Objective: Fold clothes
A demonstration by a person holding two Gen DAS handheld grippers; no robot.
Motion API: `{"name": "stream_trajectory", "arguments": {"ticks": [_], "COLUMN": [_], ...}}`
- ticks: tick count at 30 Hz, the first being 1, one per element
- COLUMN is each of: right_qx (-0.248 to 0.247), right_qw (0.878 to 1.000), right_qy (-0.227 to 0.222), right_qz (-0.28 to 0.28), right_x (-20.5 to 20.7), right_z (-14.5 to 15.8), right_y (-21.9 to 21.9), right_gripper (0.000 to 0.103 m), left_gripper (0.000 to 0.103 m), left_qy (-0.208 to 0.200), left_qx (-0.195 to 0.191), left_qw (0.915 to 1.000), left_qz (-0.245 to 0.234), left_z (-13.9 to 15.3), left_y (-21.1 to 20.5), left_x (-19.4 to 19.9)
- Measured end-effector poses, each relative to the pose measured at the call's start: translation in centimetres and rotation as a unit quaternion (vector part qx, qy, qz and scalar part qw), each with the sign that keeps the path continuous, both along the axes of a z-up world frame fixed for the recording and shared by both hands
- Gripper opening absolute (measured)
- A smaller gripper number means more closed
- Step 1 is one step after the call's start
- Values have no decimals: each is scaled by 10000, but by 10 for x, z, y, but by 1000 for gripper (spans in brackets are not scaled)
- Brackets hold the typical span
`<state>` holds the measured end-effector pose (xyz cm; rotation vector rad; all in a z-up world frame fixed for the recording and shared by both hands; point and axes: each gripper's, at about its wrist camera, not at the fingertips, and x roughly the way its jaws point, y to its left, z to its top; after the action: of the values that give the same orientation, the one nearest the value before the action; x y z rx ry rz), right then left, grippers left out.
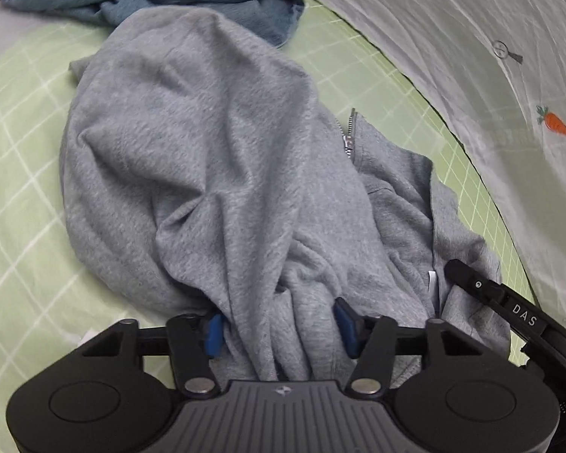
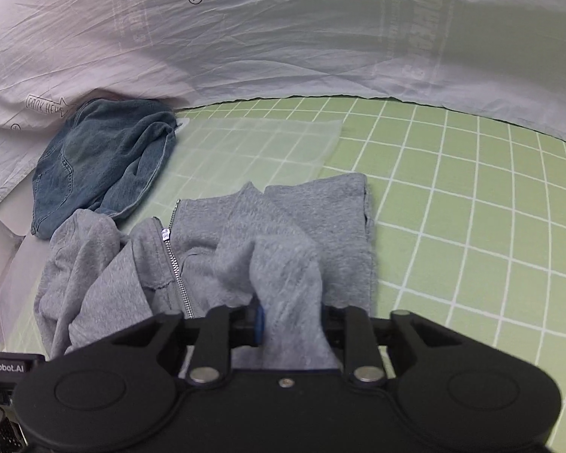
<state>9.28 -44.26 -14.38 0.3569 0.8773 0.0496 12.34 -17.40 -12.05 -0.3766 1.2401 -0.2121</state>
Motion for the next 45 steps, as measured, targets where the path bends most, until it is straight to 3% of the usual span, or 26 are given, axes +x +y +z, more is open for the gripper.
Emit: {"name": "stream_trajectory", "arguments": {"ticks": [2,7,10,11,13,16,18,23,26,27,29,31,36,39,41,42,44,45], "right_qx": [-140,-640,-1152,-1365,-1726,-1579,-1663,-1429,-1340,-1313,-1375,-1641,-2139,-2332,-2246,-2181,-2128,-2145], "right_qw": [9994,9883,9735,9661,9468,9347,9357,9574,9601,9598,9579,9560,9505,9532,9605,9629,9643,9635], "right_qy": [-206,-788,-1235,-1397,-1728,-2080,-1915,-699,-61,-27,-42,-162,-510,-646,-569,-470,-205,-62], "right_qz": [-220,-1139,-1542,-1689,-2094,-2411,-2451,-2409,-2453,-2481,-2521,-2426,-2194,-1813,-1542,-1519,-1563,-1598], "right_x": [-13,-60,-92,-102,-126,-162,-176,-196,-205,-208,-208,-205,-188,-178,-171,-168,-162,-160], "right_z": [9,44,75,87,112,132,124,59,29,27,31,40,61,65,60,55,42,35], "right_y": [-20,-89,-122,-129,-141,-153,-148,-118,-96,-90,-81,-73,-62,-54,-52,-54,-58,-60], "right_gripper": [16,15,14,8,9,9,9,10,13,17,39,44,44,33,23,21,19,19], "left_gripper": [37,31,30,29,29,31,33,39,42,44,48,49,49,48,46,45,31,31], "left_qy": [-230,-956,-1561,-1773,-2120,-2176,-2114,-1223,-982,-979,-1092,-1276,-1861,-1986,-1954,-1928,-1847,-1808], "left_qx": [35,-328,-490,-497,-460,-444,-369,341,184,136,235,347,461,261,189,183,247,247], "left_qw": [9994,9898,9748,9689,9586,9534,9528,9695,9779,9793,9793,9771,9648,9590,9553,9531,9480,9452], "left_qz": [-243,-1001,-1518,-1651,-1846,-2042,-2146,-2099,-1837,-1766,-1690,-1666,-1800,-2005,-2212,-2326,-2581,-2707], "left_z": [7,35,63,73,90,90,84,28,26,29,37,47,76,85,82,80,71,66], "left_y": [-18,-77,-122,-136,-154,-154,-150,-102,-69,-61,-58,-60,-74,-85,-96,-103,-120,-128], "left_x": [7,27,29,27,18,3,-8,-41,-56,-60,-64,-65,-61,-60,-57,-56,-55,-54]}}
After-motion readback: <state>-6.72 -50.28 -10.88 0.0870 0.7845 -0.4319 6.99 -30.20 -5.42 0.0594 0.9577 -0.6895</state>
